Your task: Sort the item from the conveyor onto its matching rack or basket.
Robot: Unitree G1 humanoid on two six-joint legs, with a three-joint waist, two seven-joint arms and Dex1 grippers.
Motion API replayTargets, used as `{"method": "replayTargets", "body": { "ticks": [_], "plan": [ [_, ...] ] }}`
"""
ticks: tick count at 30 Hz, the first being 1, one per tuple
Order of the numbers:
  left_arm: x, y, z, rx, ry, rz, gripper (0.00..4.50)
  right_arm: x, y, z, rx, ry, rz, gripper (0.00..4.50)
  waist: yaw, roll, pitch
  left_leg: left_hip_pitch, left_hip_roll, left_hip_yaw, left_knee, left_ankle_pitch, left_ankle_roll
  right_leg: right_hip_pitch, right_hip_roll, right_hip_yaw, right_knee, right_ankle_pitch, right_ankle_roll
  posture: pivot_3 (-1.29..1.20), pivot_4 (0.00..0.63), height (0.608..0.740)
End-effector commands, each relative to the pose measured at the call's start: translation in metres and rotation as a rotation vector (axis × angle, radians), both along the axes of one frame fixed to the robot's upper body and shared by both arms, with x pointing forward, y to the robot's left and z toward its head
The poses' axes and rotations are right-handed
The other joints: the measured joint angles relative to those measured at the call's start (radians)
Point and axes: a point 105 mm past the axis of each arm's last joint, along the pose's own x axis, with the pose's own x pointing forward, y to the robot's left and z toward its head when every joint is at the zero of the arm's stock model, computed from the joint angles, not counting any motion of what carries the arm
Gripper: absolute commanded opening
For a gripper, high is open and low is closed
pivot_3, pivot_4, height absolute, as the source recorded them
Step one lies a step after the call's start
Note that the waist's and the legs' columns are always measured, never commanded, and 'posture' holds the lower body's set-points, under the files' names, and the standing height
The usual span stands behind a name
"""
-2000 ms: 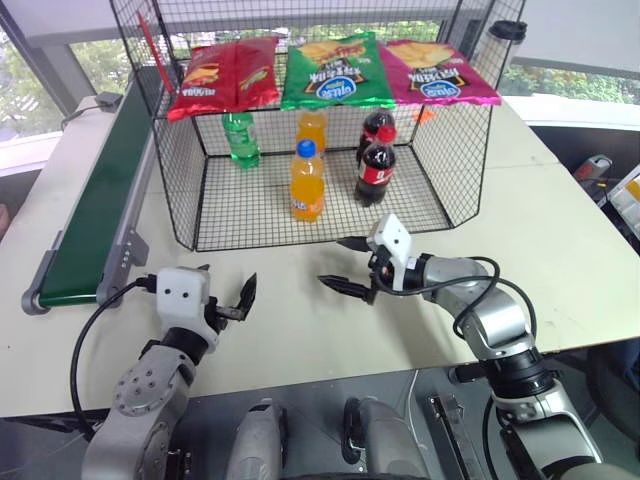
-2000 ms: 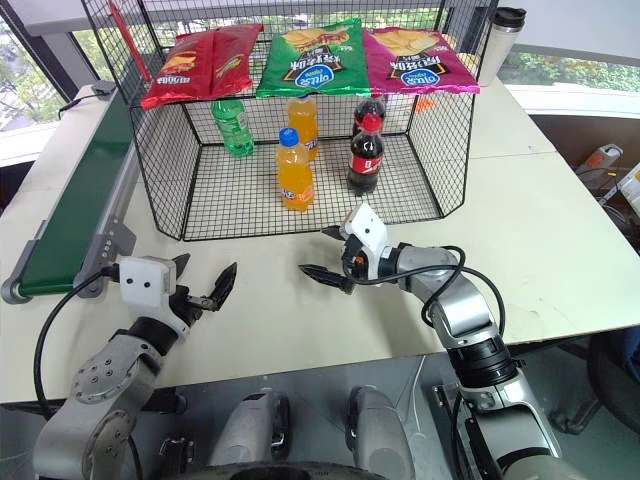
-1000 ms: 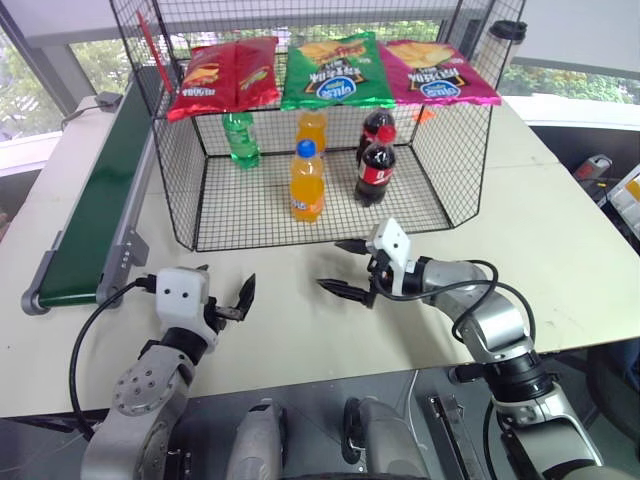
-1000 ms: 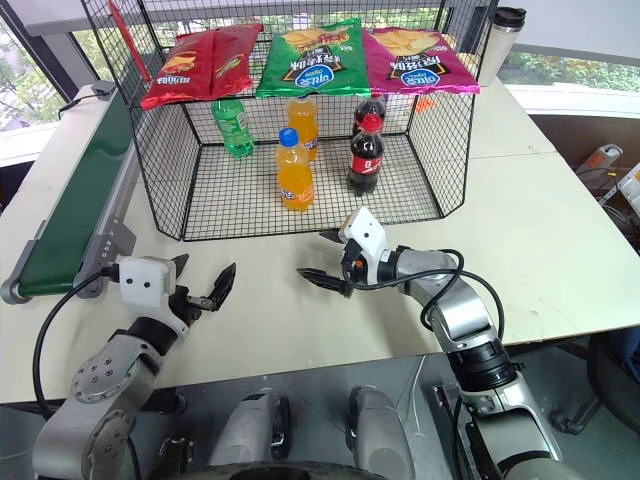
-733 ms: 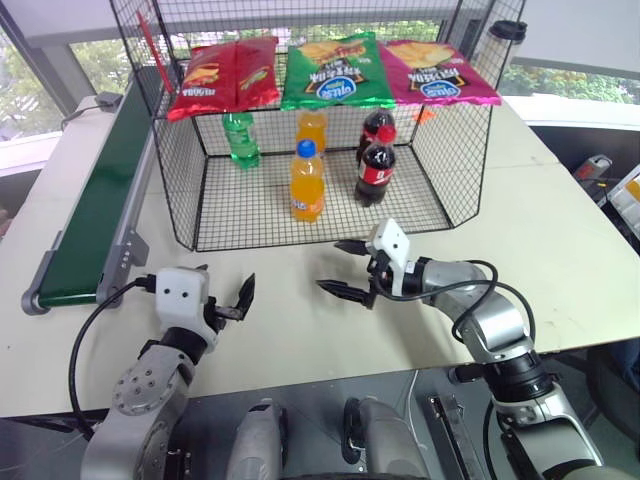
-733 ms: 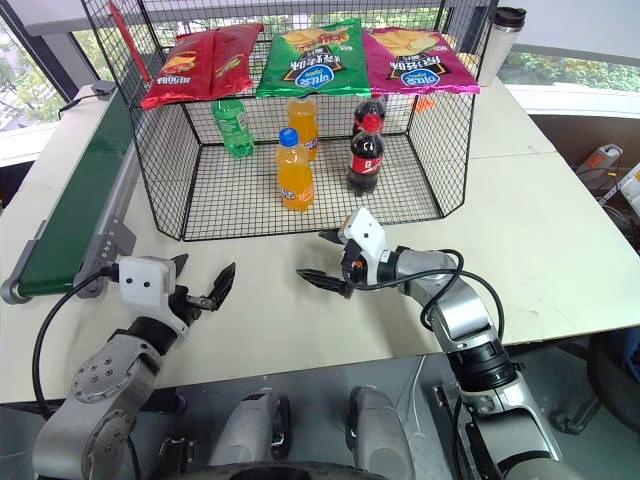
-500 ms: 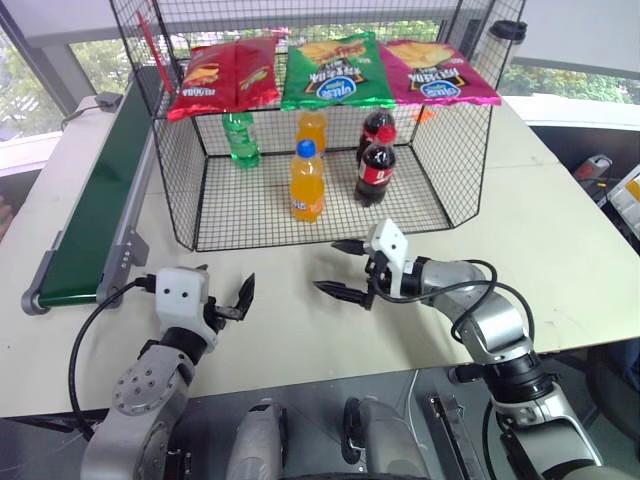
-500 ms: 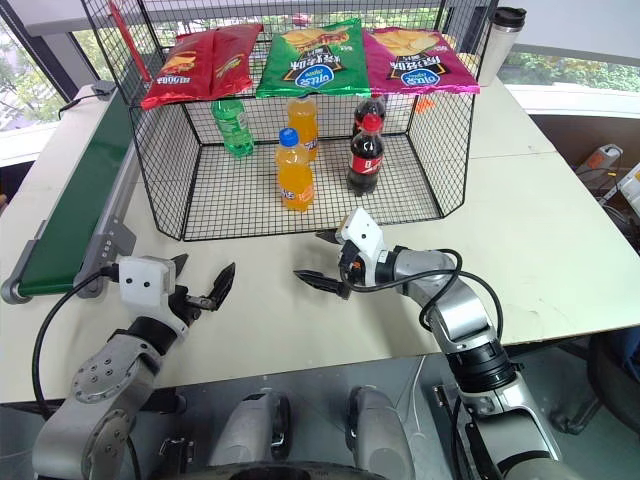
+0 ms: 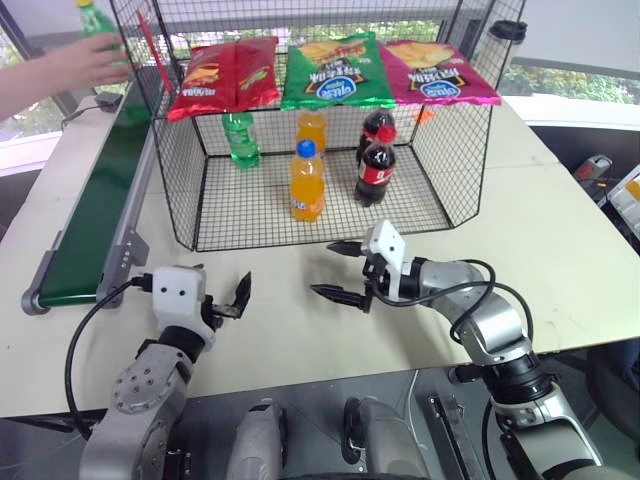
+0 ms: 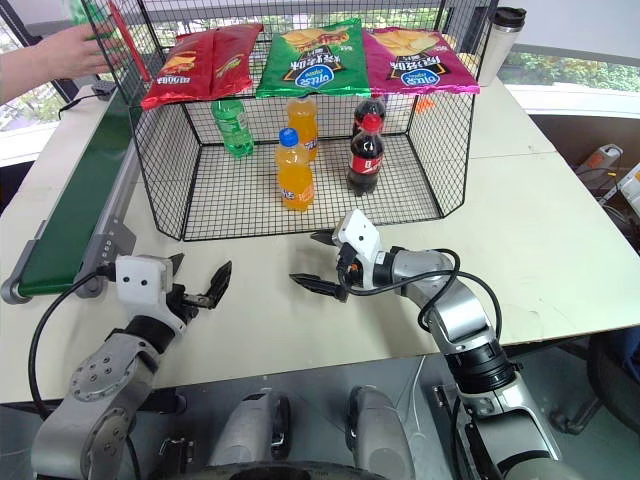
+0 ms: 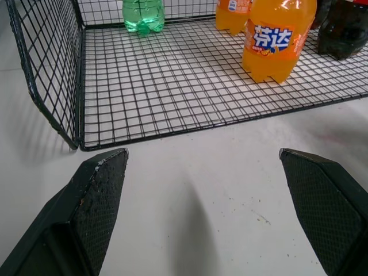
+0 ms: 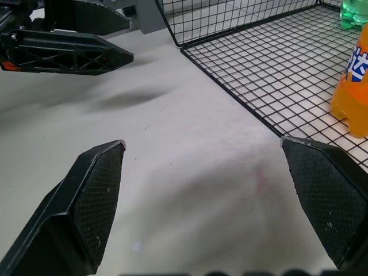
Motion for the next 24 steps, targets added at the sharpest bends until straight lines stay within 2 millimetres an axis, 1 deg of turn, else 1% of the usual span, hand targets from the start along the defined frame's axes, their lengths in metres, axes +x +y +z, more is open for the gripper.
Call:
{"method": "replayTargets", "body": {
  "ticks": [1, 11, 15, 20, 22, 24],
  "plan": [
    [0.000, 0.002, 0.008, 0.005, -0.030, 0.008, 4.37, -0.002, 0.005, 0.015, 0.021, -0.065, 0.028, 4.50, 0.000, 0.000, 0.000, 0.000, 0.000, 0.000, 0.000, 0.000, 0.000, 0.000, 0.000, 0.000, 0.000, 0.000, 0.000, 0.00, 0.150, 0.740],
    [0.001, 0.003, 0.010, 0.012, -0.038, 0.011, 4.37, -0.002, 0.003, 0.012, 0.020, -0.054, 0.028, 4.50, 0.000, 0.000, 0.000, 0.000, 0.000, 0.000, 0.000, 0.000, 0.000, 0.000, 0.000, 0.000, 0.000, 0.000, 0.000, 0.00, 0.150, 0.740],
    [0.000, 0.006, 0.013, 0.023, -0.049, 0.028, 4.37, -0.003, 0.004, 0.013, 0.034, -0.054, 0.047, 4.50, 0.000, 0.000, 0.000, 0.000, 0.000, 0.000, 0.000, 0.000, 0.000, 0.000, 0.000, 0.000, 0.000, 0.000, 0.000, 0.00, 0.150, 0.740],
    [0.002, 0.015, 0.019, 0.055, -0.079, 0.082, 4.37, -0.011, 0.006, 0.020, 0.062, -0.091, 0.119, 4.50, 0.000, 0.000, 0.000, 0.000, 0.000, 0.000, 0.000, 0.000, 0.000, 0.000, 0.000, 0.000, 0.000, 0.000, 0.000, 0.00, 0.150, 0.740],
    [0.002, 0.024, 0.028, 0.061, -0.116, 0.134, 4.37, -0.014, 0.007, 0.024, 0.073, -0.099, 0.146, 4.50, 0.000, 0.000, 0.000, 0.000, 0.000, 0.000, 0.000, 0.000, 0.000, 0.000, 0.000, 0.000, 0.000, 0.000, 0.000, 0.00, 0.150, 0.740],
    [0.003, 0.038, 0.038, 0.087, -0.167, 0.213, 4.37, -0.015, 0.007, 0.027, 0.077, -0.102, 0.159, 4.50, 0.000, 0.000, 0.000, 0.000, 0.000, 0.000, 0.000, 0.000, 0.000, 0.000, 0.000, 0.000, 0.000, 0.000, 0.000, 0.00, 0.150, 0.740]
  ]
}}
